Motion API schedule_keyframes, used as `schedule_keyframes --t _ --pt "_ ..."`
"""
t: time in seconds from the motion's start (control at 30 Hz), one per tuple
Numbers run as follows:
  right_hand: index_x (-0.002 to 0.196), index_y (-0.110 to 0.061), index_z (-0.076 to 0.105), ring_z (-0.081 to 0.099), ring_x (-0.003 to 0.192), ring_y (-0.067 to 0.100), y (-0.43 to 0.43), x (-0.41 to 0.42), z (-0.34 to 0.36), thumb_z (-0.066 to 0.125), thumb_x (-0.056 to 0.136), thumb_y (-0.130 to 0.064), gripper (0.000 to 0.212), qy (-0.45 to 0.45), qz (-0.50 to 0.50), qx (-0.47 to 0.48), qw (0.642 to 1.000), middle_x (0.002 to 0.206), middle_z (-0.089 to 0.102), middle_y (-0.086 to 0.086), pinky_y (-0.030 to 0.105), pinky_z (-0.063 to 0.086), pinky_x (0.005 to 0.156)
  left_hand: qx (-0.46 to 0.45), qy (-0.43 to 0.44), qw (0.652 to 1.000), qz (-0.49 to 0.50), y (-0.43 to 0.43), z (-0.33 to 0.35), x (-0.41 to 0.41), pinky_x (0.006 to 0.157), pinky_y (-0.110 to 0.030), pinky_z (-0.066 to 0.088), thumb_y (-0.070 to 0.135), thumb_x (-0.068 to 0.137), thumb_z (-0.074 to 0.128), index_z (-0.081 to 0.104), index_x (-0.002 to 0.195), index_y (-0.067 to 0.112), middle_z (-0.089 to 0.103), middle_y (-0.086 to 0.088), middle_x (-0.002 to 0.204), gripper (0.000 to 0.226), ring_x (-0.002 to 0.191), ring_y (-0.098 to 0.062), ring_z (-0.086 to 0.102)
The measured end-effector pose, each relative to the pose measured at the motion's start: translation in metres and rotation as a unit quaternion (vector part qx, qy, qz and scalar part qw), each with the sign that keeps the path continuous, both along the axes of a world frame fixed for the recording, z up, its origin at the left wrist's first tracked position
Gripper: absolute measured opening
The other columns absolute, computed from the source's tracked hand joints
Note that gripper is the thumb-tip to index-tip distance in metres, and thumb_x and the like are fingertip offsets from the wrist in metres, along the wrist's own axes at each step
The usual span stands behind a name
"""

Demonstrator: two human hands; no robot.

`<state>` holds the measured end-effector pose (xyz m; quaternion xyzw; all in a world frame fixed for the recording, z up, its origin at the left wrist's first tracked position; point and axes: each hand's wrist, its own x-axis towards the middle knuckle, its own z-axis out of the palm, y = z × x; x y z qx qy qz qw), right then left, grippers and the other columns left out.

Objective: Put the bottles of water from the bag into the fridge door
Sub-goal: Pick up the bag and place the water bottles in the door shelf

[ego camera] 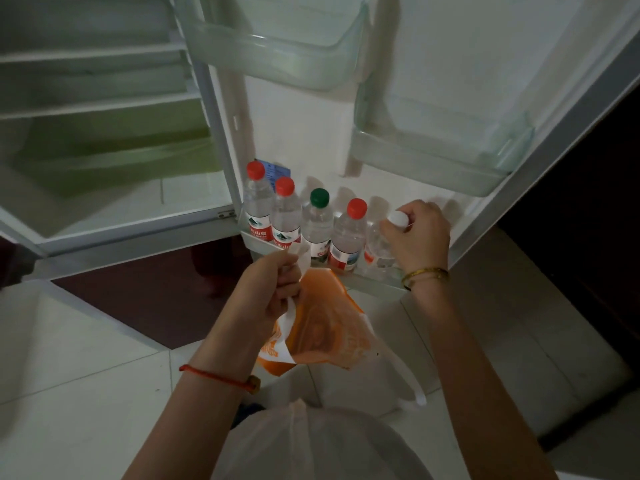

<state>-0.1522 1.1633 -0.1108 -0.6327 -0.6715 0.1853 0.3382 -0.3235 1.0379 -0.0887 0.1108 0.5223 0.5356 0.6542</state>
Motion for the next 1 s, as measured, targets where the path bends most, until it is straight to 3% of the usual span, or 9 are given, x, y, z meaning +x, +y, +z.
schedule_keyframes --t 0.2,0.3,0.4,0.47,0.6,0.7,0.8,0.9,1.0 --pt "0.093 -0.004 0.063 0.052 0.082 0.019 0.009 -0.002 -0.018 0.072 0.081 -0.021 0.022 0.002 -0.005 -0.031 1.000 0.102 0.059 0.016 0.024 0.038 0.072 -0.014 0.006 1.000 0.012 -0.005 -0.003 -0.004 0.049 -0.020 0.033 0.011 0.099 0.039 0.036 0.064 0.019 0.028 0.008 0.043 0.036 0.032 -0.003 0.023" --pt "0.109 -0.006 0.060 0.056 0.088 0.022 0.010 0.001 -0.017 0.074 0.081 -0.027 0.038 0.002 0.001 -0.039 0.999 0.116 0.055 0.012 0.025 0.041 0.076 -0.024 0.013 0.999 0.019 -0.006 -0.005 -0.006 0.053 -0.022 0.033 0.011 0.098 0.040 0.035 0.064 0.019 0.028 0.008 0.044 0.036 0.033 -0.004 0.023" --pt "0.116 -0.008 0.052 0.047 0.083 0.014 0.001 0.000 -0.014 0.075 0.080 -0.031 0.049 -0.004 -0.017 0.023 1.000 0.127 0.044 0.012 0.025 0.040 0.075 -0.033 0.009 0.999 0.033 -0.005 -0.008 -0.009 0.052 -0.021 0.035 0.010 0.098 0.040 0.035 0.065 0.018 0.027 0.008 0.043 0.035 0.032 -0.003 0.022" --pt "0.105 -0.009 0.052 0.047 0.076 0.014 -0.009 -0.006 -0.017 0.071 0.083 -0.030 0.036 -0.017 -0.007 0.061 0.998 0.112 0.051 0.011 0.024 0.041 0.067 -0.036 0.007 0.998 0.046 -0.007 -0.010 -0.012 0.053 -0.021 0.033 0.009 0.098 0.039 0.036 0.067 0.018 0.027 0.008 0.043 0.033 0.031 -0.003 0.022" --pt "0.083 -0.014 0.057 0.048 0.064 0.013 -0.030 -0.033 -0.039 0.067 0.085 -0.023 0.014 0.010 0.086 -0.019 0.996 0.069 0.053 -0.002 0.015 0.031 0.054 -0.046 0.001 0.995 0.085 -0.013 -0.016 -0.024 0.052 -0.021 0.025 0.008 0.098 0.037 0.039 0.069 0.016 0.028 0.008 0.039 0.030 0.029 -0.003 0.023" --pt "0.078 -0.013 0.059 0.048 0.059 0.011 -0.042 -0.058 -0.058 0.068 0.086 -0.020 0.014 0.011 0.150 -0.078 0.985 0.065 0.054 -0.005 0.009 0.031 0.059 -0.058 0.015 0.991 0.123 -0.020 -0.018 -0.037 0.045 -0.019 0.028 0.007 0.098 0.038 0.049 0.073 0.011 0.031 0.007 0.038 0.028 0.030 -0.004 0.026" --pt "0.078 -0.017 0.058 0.049 0.060 0.001 -0.051 -0.084 -0.073 0.066 0.086 -0.018 0.011 -0.011 0.208 -0.133 0.969 0.065 0.053 -0.013 0.005 0.033 0.052 -0.072 0.052 0.984 0.156 -0.032 -0.021 -0.056 0.045 -0.018 0.035 0.007 0.097 0.044 0.054 0.075 0.007 0.041 0.001 0.049 0.024 0.039 -0.008 0.036" --pt "0.076 -0.020 0.054 0.046 0.059 -0.003 -0.059 -0.113 -0.082 0.066 0.087 -0.019 0.016 -0.023 0.245 -0.148 0.958 0.063 0.048 -0.016 0.005 0.035 0.050 -0.098 0.104 0.974 0.177 -0.043 -0.029 -0.079 0.054 -0.020 0.042 0.007 0.095 0.047 0.054 0.074 0.005 0.047 -0.007 0.066 0.022 0.055 -0.015 0.044" --pt "0.078 -0.020 0.054 0.048 0.063 0.000 -0.067 -0.146 -0.090 0.065 0.088 -0.018 0.015 -0.040 0.269 -0.168 0.948 0.068 0.053 -0.013 0.004 0.029 0.050 -0.134 0.140 0.963 0.187 -0.053 -0.043 -0.106 0.064 -0.024 0.048 0.007 0.094 0.051 0.061 0.090 0.000 0.055 -0.010 0.074 0.013 0.063 -0.017 0.053"
